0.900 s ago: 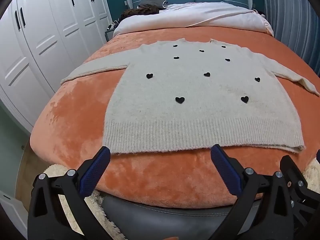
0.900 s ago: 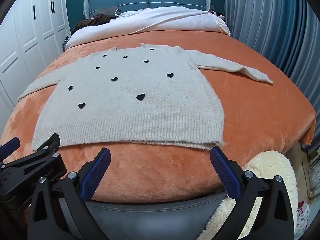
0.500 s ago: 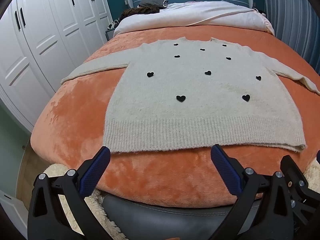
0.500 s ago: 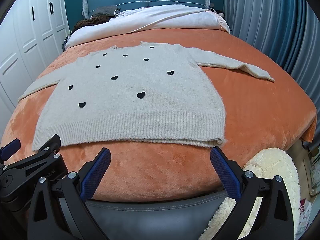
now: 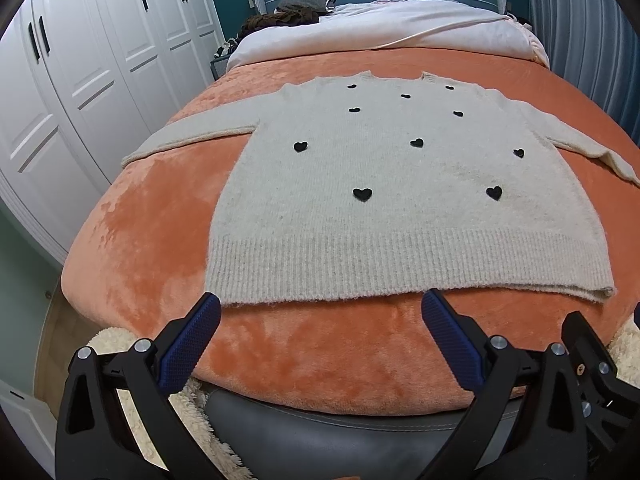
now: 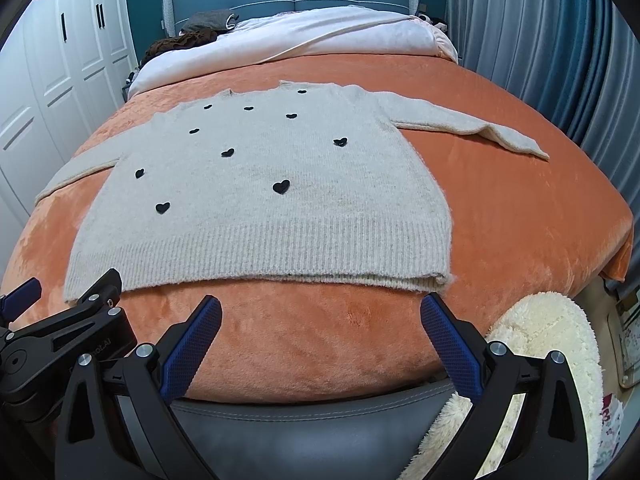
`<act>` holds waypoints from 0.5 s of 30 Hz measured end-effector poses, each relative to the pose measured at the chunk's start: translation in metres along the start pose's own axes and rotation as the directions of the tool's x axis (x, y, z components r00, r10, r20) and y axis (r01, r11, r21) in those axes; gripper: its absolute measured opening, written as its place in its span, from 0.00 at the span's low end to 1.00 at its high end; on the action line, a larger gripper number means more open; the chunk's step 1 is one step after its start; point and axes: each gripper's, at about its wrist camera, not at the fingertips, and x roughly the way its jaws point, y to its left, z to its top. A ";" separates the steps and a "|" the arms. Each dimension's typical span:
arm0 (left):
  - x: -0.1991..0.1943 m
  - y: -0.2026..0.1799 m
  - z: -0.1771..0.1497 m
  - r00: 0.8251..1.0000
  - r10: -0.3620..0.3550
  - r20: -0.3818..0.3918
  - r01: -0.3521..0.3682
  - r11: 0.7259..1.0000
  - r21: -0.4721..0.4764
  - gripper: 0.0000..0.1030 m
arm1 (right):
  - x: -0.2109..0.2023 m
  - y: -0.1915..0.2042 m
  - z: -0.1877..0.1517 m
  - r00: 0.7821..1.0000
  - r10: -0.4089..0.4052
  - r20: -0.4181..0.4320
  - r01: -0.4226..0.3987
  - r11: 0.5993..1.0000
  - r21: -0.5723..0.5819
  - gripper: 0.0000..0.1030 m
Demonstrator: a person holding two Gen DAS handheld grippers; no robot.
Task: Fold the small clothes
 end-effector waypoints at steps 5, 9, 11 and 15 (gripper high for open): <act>0.000 0.000 0.000 1.000 0.002 0.001 -0.002 1.000 -0.001 0.95 | 0.000 0.000 0.000 1.000 0.000 0.001 0.000 1.000 -0.001 0.95; 0.001 0.000 0.000 1.000 0.002 -0.001 -0.002 1.000 -0.001 0.95 | 0.000 0.000 0.000 1.000 -0.001 0.000 0.001 1.000 0.002 0.95; 0.001 0.000 0.000 1.000 0.003 -0.002 -0.003 1.000 -0.002 0.95 | 0.000 -0.001 0.000 1.000 0.000 -0.002 0.001 1.000 0.003 0.95; 0.000 0.001 0.000 1.000 0.004 0.000 -0.004 1.000 -0.003 0.95 | 0.001 -0.001 0.000 1.000 0.000 -0.004 0.000 1.000 0.007 0.95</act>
